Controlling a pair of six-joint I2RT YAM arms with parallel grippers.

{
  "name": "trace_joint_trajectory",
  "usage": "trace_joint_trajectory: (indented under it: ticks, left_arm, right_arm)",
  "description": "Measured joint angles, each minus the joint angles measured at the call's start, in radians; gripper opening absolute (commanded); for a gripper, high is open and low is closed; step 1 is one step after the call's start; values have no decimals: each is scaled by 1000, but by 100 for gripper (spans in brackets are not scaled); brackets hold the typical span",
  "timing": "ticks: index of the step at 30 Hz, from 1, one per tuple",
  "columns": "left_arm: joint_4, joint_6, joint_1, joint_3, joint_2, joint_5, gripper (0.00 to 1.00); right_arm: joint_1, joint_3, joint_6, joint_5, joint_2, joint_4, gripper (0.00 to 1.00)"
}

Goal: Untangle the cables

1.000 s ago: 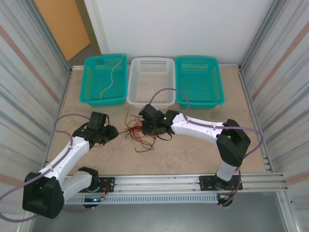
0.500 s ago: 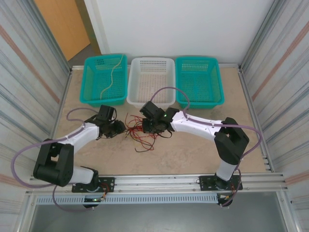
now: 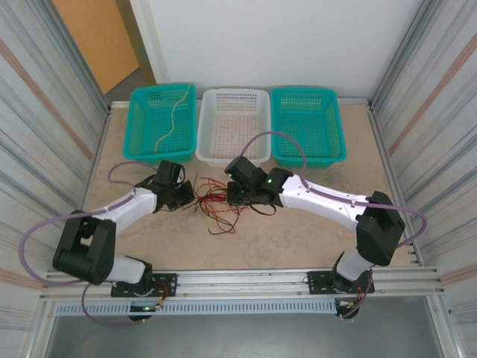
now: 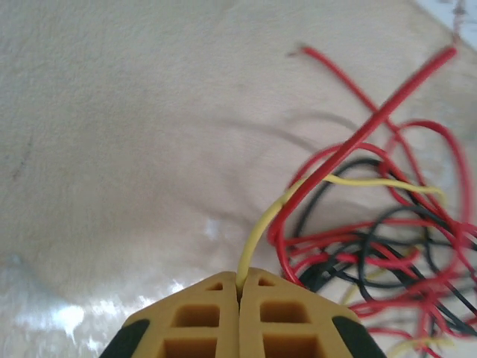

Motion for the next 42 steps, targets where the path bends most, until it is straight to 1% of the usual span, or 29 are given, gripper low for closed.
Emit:
trace_joint_trajectory:
  ticks: [3,5,6,8,9,13,20,23,28,32,37,39,42]
  left_arm:
    - [-56,18,-62,16,-134,-11,9]
    - [-82,37,-117,51,-216,-10,10]
    - [-88,45,-138,69,-243,-10,9]
    - [-99,62,-180,119,-290,1,0]
    - [-101,71,-190,137,-302,9,0]
    - [-108,88,-201,198,-320,53,0]
    - [-134,110,-201,243,-323,117,0]
    - [-142,115,-201,273,-342,141,0]
    - [-141,130,-201,346,-365,225,0]
    - [-149,158,-201,405,-373,267,0]
    - [-158,191,-200,438,-387,305,0]
    - [-161,193,-201,439,-388,321,0]
    - [-166,193,-201,439,-385,348,0]
  right_arm:
    - [0,0,-26,-3,-1,5,33]
    - [2,0,-51,-4,-2,16,47]
    - [2,0,-66,-6,-2,22,51]
    - [3,7,-85,-6,-2,34,57]
    - [3,13,-96,-6,-2,37,58]
    - [2,37,-109,-8,-2,68,60]
    - [-2,43,-121,-14,8,82,62]
    - [-11,33,-120,-13,12,79,61]
    - [-54,-50,-93,-8,16,73,62]
    - [-82,-106,-75,5,12,44,63]
    - [-111,-114,-76,40,-47,-12,64]
    - [-116,-114,-84,56,-98,-27,65]
    - [-117,-114,-104,68,-200,-27,62]
